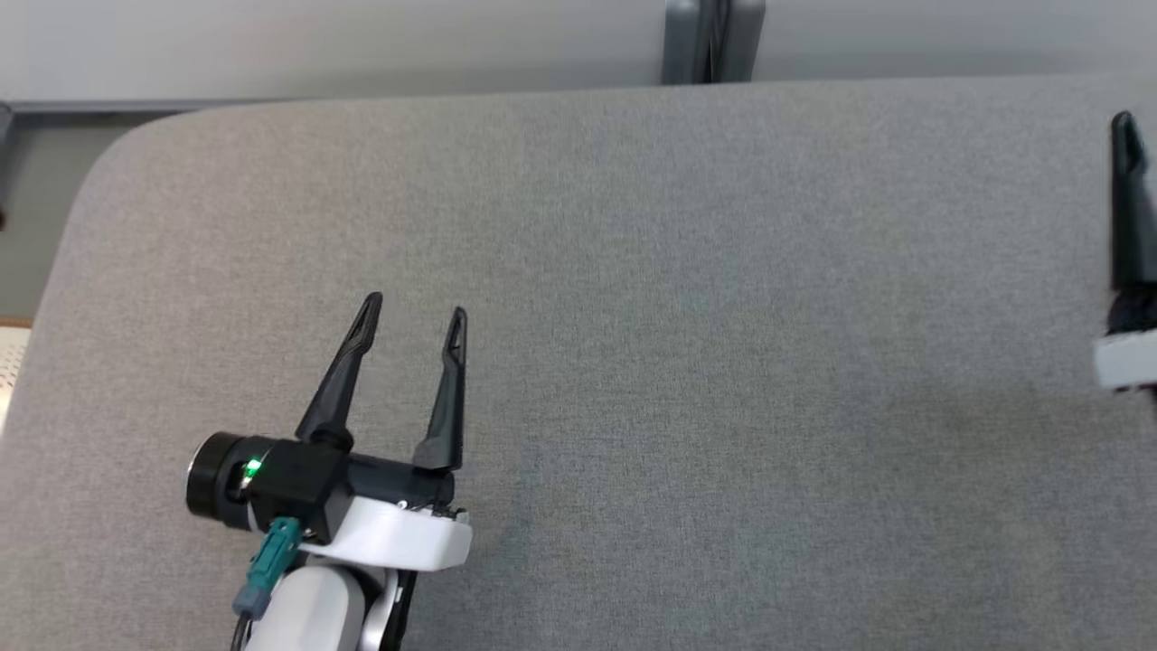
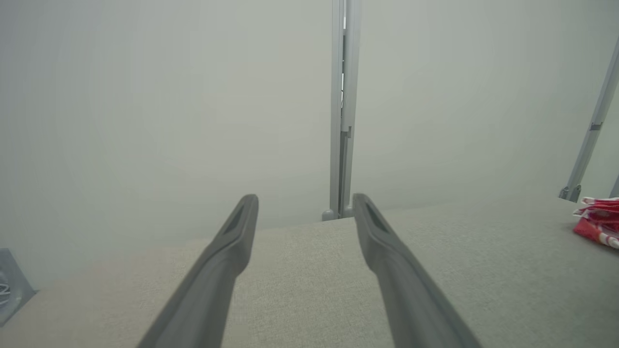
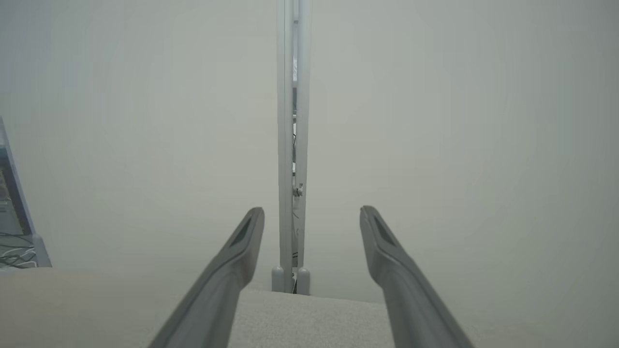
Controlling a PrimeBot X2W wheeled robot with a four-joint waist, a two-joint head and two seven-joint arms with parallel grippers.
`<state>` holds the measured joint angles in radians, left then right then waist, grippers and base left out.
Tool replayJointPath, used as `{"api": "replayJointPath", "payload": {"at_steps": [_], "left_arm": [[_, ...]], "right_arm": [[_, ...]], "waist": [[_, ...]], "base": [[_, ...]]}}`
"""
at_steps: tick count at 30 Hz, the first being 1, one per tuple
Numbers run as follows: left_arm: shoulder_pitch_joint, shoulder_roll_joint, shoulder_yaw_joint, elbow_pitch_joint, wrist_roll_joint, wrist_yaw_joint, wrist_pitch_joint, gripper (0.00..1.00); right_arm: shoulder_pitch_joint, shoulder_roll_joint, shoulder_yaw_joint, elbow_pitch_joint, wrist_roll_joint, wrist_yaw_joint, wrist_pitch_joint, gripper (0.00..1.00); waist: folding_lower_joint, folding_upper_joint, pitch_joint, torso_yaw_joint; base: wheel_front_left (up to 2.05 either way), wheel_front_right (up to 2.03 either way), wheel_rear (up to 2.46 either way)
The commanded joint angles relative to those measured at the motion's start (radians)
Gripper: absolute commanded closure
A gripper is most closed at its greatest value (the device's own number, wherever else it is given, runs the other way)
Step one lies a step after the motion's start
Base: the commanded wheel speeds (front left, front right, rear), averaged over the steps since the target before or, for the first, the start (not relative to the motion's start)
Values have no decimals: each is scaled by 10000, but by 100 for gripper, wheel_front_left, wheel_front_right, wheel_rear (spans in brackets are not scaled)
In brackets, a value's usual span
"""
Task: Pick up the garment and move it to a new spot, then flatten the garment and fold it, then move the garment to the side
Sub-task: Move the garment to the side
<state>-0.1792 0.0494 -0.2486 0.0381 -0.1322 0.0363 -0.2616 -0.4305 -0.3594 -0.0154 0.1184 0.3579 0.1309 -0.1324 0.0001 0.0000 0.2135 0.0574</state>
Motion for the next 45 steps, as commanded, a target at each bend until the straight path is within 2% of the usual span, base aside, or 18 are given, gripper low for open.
{"api": "replayJointPath", "payload": {"at_steps": [1,11,20,27,45], "left_arm": [[146,35,106,-83,48,70,-42,0],[1040,32,628,-384,-218,216,-42,0],[1612,32,638,-529,-320,320,-42,0],[1854,33,688,-535,-413,462,-42,0],[1830,33,536,-603,-477,492,-42,0]], "right_arm": [[217,135,26,-94,14,-4,-219,0],[1769,1918,-321,-344,-554,-4,-1258,0],[3274,2756,-393,-827,-1550,-4,-1339,0],[4138,3039,-304,-1248,-2019,-3,-1342,0],[4281,3064,-152,-1185,-1749,-3,-1343,0]], "waist": [[-1,0,-256,58],[-1,0,-982,268],[-1,0,-1320,379],[-1,0,-1478,312],[-1,0,-1498,390]], "base": [[0,0,0],[0,0,0],[0,0,0],[0,0,0],[0,0,0]]}}
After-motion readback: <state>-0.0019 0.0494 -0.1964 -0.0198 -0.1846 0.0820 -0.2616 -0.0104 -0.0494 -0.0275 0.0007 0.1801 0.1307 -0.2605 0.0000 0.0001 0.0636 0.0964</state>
